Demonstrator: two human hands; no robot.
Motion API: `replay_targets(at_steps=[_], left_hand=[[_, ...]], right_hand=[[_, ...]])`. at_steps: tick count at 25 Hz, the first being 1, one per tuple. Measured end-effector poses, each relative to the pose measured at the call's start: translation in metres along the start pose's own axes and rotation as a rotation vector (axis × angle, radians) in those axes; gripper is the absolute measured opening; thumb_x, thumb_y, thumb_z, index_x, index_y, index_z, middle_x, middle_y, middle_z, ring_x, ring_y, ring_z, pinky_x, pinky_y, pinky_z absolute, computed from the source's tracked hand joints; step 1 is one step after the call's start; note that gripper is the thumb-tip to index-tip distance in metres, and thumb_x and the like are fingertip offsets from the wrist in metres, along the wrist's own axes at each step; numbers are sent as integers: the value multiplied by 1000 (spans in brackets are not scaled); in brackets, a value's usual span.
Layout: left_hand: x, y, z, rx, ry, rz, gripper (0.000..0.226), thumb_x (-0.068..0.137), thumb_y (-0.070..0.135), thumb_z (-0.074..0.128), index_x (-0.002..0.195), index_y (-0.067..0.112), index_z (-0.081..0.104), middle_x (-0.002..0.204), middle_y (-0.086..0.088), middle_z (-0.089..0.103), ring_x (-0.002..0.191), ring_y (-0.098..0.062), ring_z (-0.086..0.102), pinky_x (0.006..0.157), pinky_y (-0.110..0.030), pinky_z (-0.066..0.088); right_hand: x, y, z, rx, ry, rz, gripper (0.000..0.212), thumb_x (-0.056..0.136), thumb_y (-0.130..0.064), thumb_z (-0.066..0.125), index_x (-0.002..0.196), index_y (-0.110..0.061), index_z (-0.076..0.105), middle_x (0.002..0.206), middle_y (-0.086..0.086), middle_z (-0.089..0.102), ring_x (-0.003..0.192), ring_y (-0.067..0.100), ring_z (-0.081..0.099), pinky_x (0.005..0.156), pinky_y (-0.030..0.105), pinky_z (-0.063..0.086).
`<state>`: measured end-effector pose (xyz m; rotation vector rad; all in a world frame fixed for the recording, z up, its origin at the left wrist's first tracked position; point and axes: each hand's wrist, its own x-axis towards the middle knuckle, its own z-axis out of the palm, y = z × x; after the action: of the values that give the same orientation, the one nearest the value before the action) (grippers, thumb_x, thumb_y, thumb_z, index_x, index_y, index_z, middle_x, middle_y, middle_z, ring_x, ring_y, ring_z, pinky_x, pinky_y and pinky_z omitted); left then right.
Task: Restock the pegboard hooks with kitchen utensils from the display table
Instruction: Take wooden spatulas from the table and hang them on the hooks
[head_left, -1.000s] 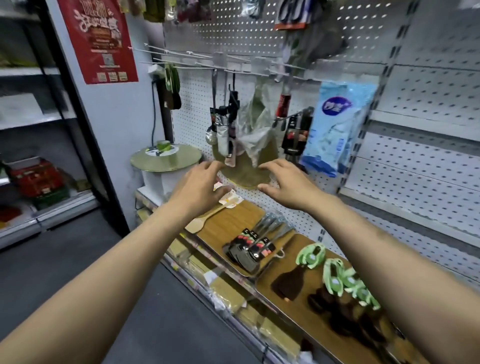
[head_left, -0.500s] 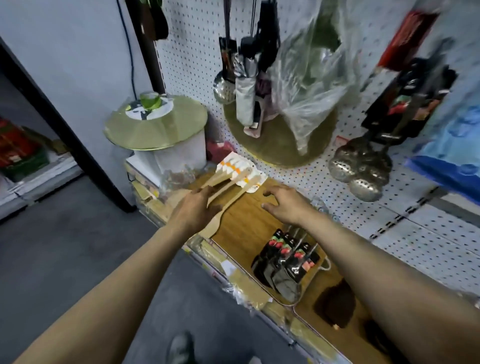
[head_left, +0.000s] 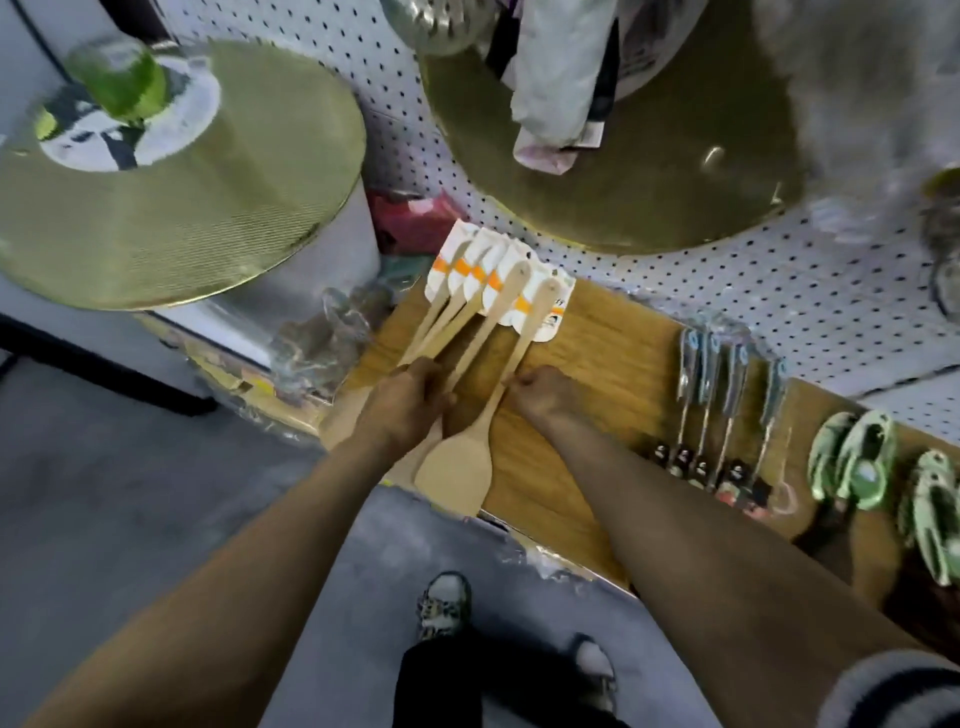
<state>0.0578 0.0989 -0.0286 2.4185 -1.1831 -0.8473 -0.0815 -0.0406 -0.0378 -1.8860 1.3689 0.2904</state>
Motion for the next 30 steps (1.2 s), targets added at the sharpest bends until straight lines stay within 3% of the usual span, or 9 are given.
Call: replay_targets(at_steps=[4, 8, 10, 12, 16, 20, 25, 27, 30], left_hand=[[18, -14, 4, -126, -9, 51, 42, 88, 35, 66, 126, 17, 56, 121, -6, 64, 107, -23, 61, 93, -41, 52], [25, -14, 11, -176, -24, 71, 35, 86, 33, 68, 116, 17, 60, 111, -4, 67, 101, -22, 63, 89, -41, 53], [28, -13, 15, -179, -40, 81, 32, 87, 34, 68, 114, 18, 60, 108, -4, 67, 99, -22, 63, 87, -41, 53], [29, -10, 19, -169, -49, 87, 33, 87, 37, 67, 115, 20, 59, 108, -3, 66, 100, -22, 62, 88, -40, 52], [29, -15, 23, -172, -48, 84, 34, 87, 38, 66, 115, 21, 59, 109, -2, 66, 101, -22, 63, 88, -41, 53], [27, -23, 22, -202, -58, 65, 37, 86, 37, 68, 117, 20, 59, 110, -2, 68, 102, -21, 63, 90, -44, 53], [27, -10, 21, -217, -87, 42, 46, 86, 36, 69, 125, 17, 53, 119, -6, 66, 111, -25, 60, 98, -44, 49], [31, -2, 24, -237, -103, 21, 49, 85, 37, 69, 127, 19, 51, 121, -6, 65, 113, -26, 58, 100, -45, 47], [43, 6, 31, -217, -99, -21, 49, 84, 41, 69, 126, 23, 51, 120, -4, 65, 114, -27, 59, 99, -46, 48]], right_hand=[[26, -11, 23, 60, 58, 216, 39, 92, -48, 60, 113, -17, 69, 116, 8, 69, 109, 29, 64, 78, 33, 51], [32, -6, 26, 251, 58, 368, 27, 79, -43, 73, 87, -17, 69, 97, 4, 75, 89, 20, 71, 66, 28, 55], [32, 5, 27, 299, 82, 481, 35, 73, -36, 77, 97, -12, 71, 100, 8, 75, 90, 22, 72, 74, 33, 61], [30, 13, 28, 280, 130, 494, 50, 72, -40, 77, 109, -9, 68, 107, 11, 71, 98, 27, 69, 76, 32, 58], [28, 5, 35, 247, 154, 421, 60, 75, -62, 70, 108, -12, 69, 107, 8, 71, 100, 28, 67, 68, 31, 50], [21, 2, 42, 160, 107, 384, 44, 84, -43, 69, 116, -12, 67, 116, 9, 68, 109, 28, 64, 74, 30, 48], [-5, 28, 25, 572, 56, 476, 35, 77, -24, 83, 106, -10, 68, 98, 8, 72, 83, 23, 70, 77, 35, 61], [-23, 34, 18, 799, 74, 481, 30, 74, -16, 86, 97, -11, 68, 98, 8, 73, 81, 19, 69, 68, 28, 60], [-47, 39, 8, 945, 115, 449, 22, 76, -11, 84, 90, -9, 67, 89, 8, 72, 68, 14, 66, 56, 21, 54]])
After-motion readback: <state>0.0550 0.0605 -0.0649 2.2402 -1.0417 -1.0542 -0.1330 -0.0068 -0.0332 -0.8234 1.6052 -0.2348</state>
